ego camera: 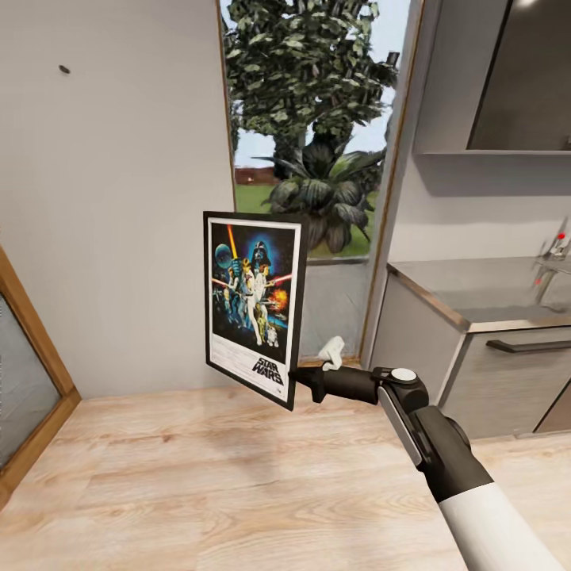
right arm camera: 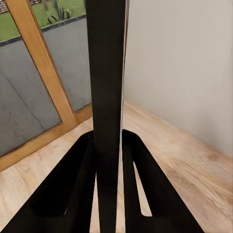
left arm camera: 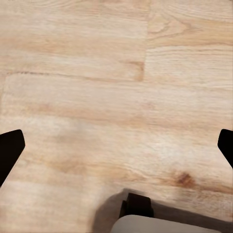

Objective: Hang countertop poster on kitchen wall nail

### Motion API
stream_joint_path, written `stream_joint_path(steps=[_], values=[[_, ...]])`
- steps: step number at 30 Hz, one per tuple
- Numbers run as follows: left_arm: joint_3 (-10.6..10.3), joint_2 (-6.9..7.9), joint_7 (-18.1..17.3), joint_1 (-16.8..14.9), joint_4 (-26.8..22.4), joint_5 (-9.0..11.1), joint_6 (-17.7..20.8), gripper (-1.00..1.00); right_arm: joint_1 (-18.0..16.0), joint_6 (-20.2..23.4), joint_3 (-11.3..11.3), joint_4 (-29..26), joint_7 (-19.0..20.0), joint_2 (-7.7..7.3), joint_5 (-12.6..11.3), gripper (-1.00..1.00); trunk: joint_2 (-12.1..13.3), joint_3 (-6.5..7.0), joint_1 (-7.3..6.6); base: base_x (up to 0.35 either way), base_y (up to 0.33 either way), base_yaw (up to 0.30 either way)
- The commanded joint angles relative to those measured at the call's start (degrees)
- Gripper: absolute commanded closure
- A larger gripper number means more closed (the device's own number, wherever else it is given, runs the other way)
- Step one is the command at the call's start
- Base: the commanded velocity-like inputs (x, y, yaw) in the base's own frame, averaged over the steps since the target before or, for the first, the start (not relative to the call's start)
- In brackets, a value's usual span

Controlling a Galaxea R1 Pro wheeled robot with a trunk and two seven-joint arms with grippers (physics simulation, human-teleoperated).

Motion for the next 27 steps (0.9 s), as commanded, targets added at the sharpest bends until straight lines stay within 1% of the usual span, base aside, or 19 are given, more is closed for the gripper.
stream_joint_path(steps=[1,12,27], values=[[0.3,-0.04,-0.3,0.0,-0.1,-0.6,-0.1,-1.00,0.0,0.6,0.1,0.0,0.0,-0.04,-0.7,1.00,0.0,-0.04,0.00,0.015,0.132,0.000],[0.2,-0.04,-0.3,0.0,-0.1,-0.6,-0.1,-1.00,0.0,0.5,0.2,0.0,0.0,-0.06,-0.8,1.00,0.0,-0.04,0.00,0.004,0.033,0.000],[0.1,-0.04,-0.4,0.0,0.0,-0.6,-0.1,-1.00,0.0,0.3,0.2,-0.1,-0.1,-0.29,-0.9,1.00,6.0,2.65,-3.29,0.000,0.001,0.000]])
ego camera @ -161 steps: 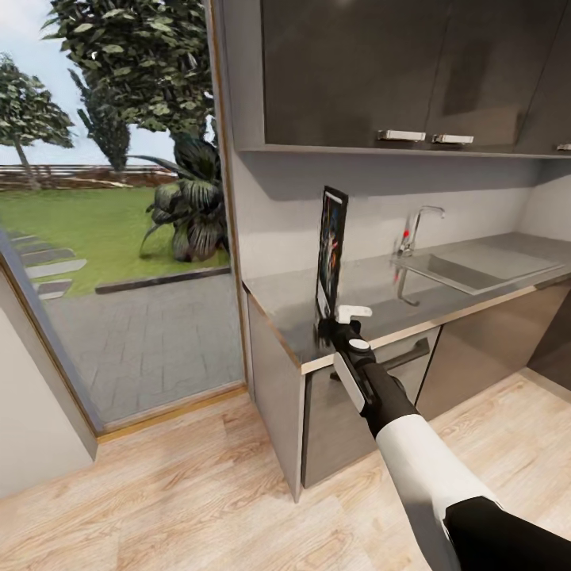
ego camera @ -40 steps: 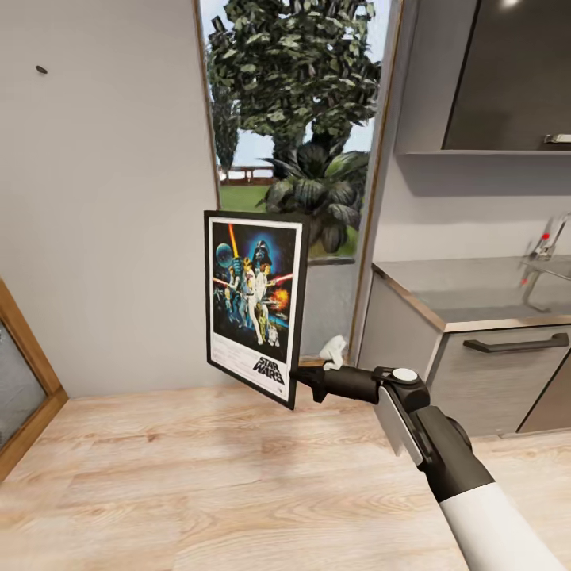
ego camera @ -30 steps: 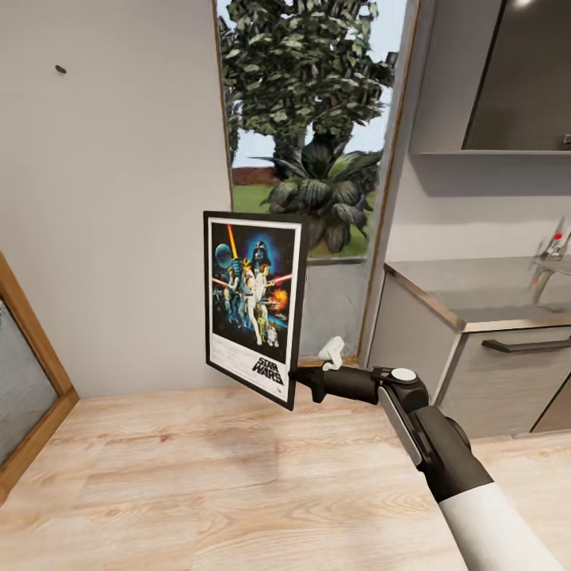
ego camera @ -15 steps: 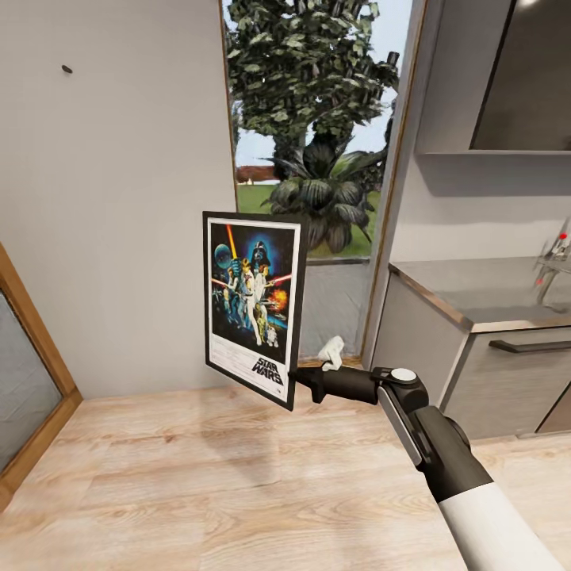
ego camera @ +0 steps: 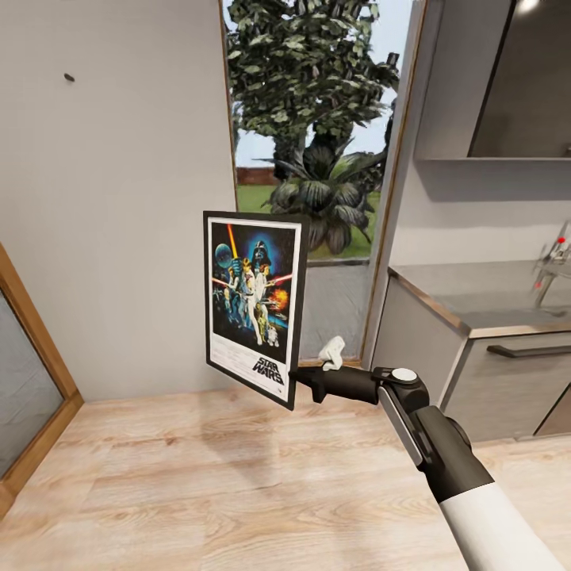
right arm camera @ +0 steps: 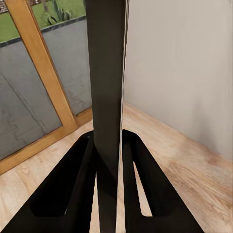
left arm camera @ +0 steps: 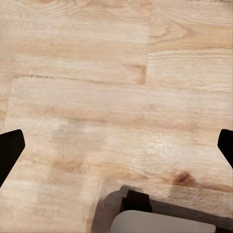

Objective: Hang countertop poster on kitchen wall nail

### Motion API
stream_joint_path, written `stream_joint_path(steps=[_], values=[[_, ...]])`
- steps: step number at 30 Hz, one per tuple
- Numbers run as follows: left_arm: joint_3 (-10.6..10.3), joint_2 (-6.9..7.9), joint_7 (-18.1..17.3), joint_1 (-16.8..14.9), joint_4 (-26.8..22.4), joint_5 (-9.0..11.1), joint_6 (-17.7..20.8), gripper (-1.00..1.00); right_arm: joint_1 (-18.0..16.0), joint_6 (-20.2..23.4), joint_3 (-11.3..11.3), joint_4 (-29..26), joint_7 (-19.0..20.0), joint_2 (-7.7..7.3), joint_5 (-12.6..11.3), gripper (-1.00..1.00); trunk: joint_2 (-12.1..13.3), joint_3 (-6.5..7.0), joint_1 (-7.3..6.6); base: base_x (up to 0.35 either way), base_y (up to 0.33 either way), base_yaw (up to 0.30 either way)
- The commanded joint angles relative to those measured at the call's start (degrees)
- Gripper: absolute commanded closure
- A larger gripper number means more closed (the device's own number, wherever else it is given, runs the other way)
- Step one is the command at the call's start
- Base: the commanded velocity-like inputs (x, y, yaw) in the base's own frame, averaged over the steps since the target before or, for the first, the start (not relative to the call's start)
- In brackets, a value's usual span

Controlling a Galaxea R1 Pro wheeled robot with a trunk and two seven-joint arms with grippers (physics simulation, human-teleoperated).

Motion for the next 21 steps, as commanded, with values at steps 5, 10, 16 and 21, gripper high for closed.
stream_joint_path(steps=[5,10,16,21], values=[[0.3,-0.05,-0.3,0.0,-0.1,-0.6,-0.1,-1.00,0.0,0.6,0.1,0.0,0.0,-0.10,-0.7,1.00,2.0,0.86,-1.10,0.000,0.000,0.000],[0.3,-0.05,-0.3,0.0,-0.1,-0.6,-0.1,-1.00,0.0,0.7,0.0,0.0,0.1,-0.18,-0.7,1.00,4.0,1.75,-2.20,0.000,0.000,0.000],[0.3,-0.05,-0.3,0.0,-0.1,-0.6,-0.2,-1.00,0.0,0.7,-0.1,0.0,0.3,-0.29,-0.7,1.00,6.4,2.83,-3.52,0.000,0.000,0.000],[0.3,-0.05,-0.3,0.0,-0.1,-0.6,-0.2,-1.00,0.0,0.7,-1.9,0.0,6.5,-3.23,-0.7,1.00,8.4,3.73,-4.62,0.000,0.000,0.000]])
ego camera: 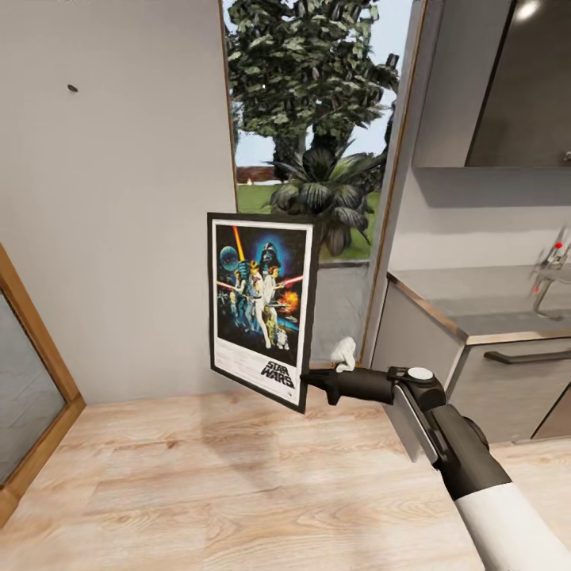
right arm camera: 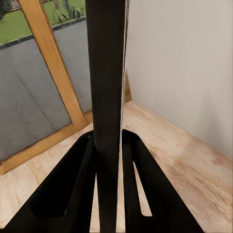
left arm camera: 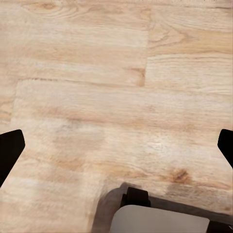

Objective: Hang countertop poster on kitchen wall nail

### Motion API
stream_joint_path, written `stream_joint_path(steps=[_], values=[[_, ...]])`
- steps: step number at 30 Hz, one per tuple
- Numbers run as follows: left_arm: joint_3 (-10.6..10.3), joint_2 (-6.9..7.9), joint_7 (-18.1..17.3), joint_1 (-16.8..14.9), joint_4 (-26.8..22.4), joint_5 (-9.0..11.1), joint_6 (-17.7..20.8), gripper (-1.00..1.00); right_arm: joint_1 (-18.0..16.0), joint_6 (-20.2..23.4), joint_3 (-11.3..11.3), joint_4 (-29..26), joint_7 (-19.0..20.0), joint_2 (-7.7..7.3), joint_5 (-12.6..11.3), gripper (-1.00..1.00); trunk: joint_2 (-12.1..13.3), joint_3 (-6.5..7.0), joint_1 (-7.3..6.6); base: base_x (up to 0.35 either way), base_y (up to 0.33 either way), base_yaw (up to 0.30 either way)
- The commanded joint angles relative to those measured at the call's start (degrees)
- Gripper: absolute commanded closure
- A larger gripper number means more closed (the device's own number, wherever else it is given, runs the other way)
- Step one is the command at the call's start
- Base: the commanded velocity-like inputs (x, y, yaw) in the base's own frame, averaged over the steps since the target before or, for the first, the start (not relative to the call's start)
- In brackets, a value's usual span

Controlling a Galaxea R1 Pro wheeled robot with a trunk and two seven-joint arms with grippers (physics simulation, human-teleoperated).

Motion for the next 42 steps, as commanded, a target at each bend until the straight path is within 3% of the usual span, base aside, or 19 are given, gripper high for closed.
stream_joint_path(steps=[1,2,4,7,9,13,26,32,42], values=[[0.3,-0.05,-0.3,0.0,-0.1,-0.6,-0.1,-1.00,0.0,0.6,-0.4,0.0,1.5,-0.86,-0.6,1.00,0.4,0.14,-0.22,0.000,0.000,0.000],[0.3,-0.05,-0.3,0.0,-0.1,-0.6,-0.1,-1.00,0.0,0.6,-1.5,0.0,4.0,-2.36,-0.6,1.00,0.8,0.32,-0.44,0.000,0.000,0.000],[0.3,-0.05,-0.3,0.0,-0.1,-0.6,-0.1,-1.00,0.0,0.7,-3.5,-0.1,6.4,-3.91,-0.6,1.00,1.6,0.67,-0.88,0.000,0.000,0.000],[0.3,-0.05,-0.3,0.0,-0.1,-0.6,-0.1,-1.00,0.0,0.8,-6.2,-0.1,7.7,-4.72,-0.5,1.00,2.8,1.21,-1.54,0.000,0.000,0.000],[0.3,-0.05,-0.3,0.0,-0.1,-0.6,-0.1,-1.00,0.0,0.8,-10.1,-0.1,8.5,-5.25,-0.4,1.00,3.6,1.57,-1.98,0.000,0.000,0.000],[0.3,-0.05,-0.3,0.0,0.0,-0.6,-0.1,-1.00,0.0,0.8,-13.1,-0.2,9.1,-5.57,-0.3,1.00,5.2,2.29,-2.86,0.000,0.000,0.000],[0.2,-0.05,-0.3,0.0,0.2,-0.7,-0.1,-1.00,0.0,0.8,-12.6,-0.7,9.0,-5.04,-0.2,1.00,10.4,4.62,-5.71,0.000,0.000,0.000],[0.2,-0.05,-0.3,0.0,0.1,-0.6,-0.1,-1.00,0.0,0.7,-12.7,-0.8,2.2,-4.86,-0.2,1.00,12.8,5.70,-7.03,0.000,0.000,0.000],[0.2,-0.05,-0.3,0.0,-0.1,-0.7,-0.1,-1.00,0.0,1.8,-12.4,-0.9,0.2,-4.83,-0.5,1.00,16.8,7.50,-9.23,0.000,0.000,0.000]])
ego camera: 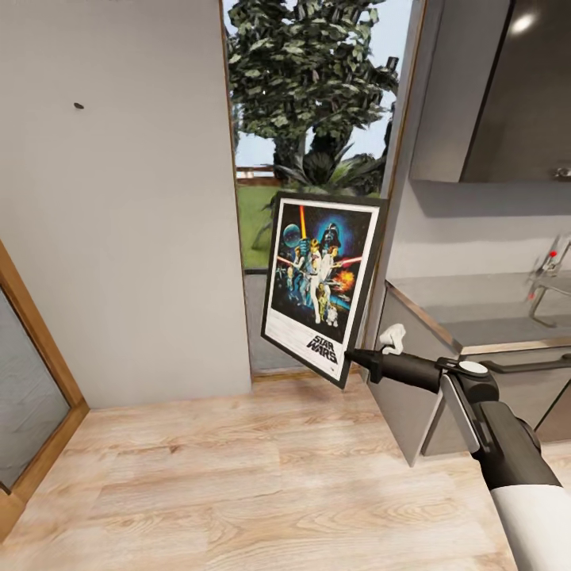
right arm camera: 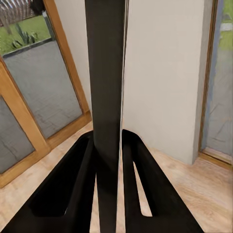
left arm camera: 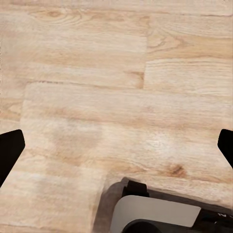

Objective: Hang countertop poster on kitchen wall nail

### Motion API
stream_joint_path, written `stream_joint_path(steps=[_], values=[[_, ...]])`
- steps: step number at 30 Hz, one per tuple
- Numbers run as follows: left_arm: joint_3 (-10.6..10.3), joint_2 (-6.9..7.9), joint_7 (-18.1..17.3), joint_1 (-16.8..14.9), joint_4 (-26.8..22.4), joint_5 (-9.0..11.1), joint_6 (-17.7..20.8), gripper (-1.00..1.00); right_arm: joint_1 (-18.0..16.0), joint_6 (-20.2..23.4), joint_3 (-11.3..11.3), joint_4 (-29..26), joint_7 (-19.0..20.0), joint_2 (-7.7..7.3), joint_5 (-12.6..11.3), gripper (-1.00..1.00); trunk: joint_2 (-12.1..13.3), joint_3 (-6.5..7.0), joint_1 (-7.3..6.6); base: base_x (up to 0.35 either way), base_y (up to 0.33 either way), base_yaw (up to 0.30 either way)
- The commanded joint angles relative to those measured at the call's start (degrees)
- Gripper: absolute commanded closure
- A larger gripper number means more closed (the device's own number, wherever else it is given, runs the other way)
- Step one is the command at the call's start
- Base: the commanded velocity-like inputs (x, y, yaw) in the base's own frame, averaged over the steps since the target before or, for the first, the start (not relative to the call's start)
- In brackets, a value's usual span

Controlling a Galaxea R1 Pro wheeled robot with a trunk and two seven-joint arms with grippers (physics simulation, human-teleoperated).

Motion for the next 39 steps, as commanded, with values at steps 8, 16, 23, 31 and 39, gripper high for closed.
stream_joint_path(steps=[8,16,23,31,39], values=[[0.3,-0.05,-0.3,0.0,-0.1,-0.6,-0.1,-1.00,0.0,4.3,-0.1,-0.1,0.4,-0.06,-0.7,1.00,3.2,1.38,-1.76,0.000,0.000,0.000],[0.1,-0.05,-0.3,0.0,-0.1,-0.6,0.0,-1.00,-1.4,8.1,0.0,-0.2,3.1,0.05,-0.8,1.00,6.4,2.82,-3.51,0.000,0.000,0.000],[0.0,-0.05,-0.3,0.0,-0.1,-0.7,0.0,-1.00,-3.6,11.8,0.1,-0.2,4.8,1.05,-0.8,1.00,9.2,4.07,-5.05,0.000,0.000,0.000],[0.0,-0.05,-0.3,0.0,-0.1,-0.7,0.0,-1.00,-3.7,12.0,0.2,-0.2,6.7,1.20,-0.8,1.00,12.4,5.51,-6.81,0.000,0.000,0.000],[0.0,-0.05,-0.3,0.0,-0.1,-0.7,0.0,-1.00,-3.7,12.0,0.2,-0.2,6.9,1.22,-0.8,1.00,15.6,6.95,-8.56,0.000,0.000,0.000]])
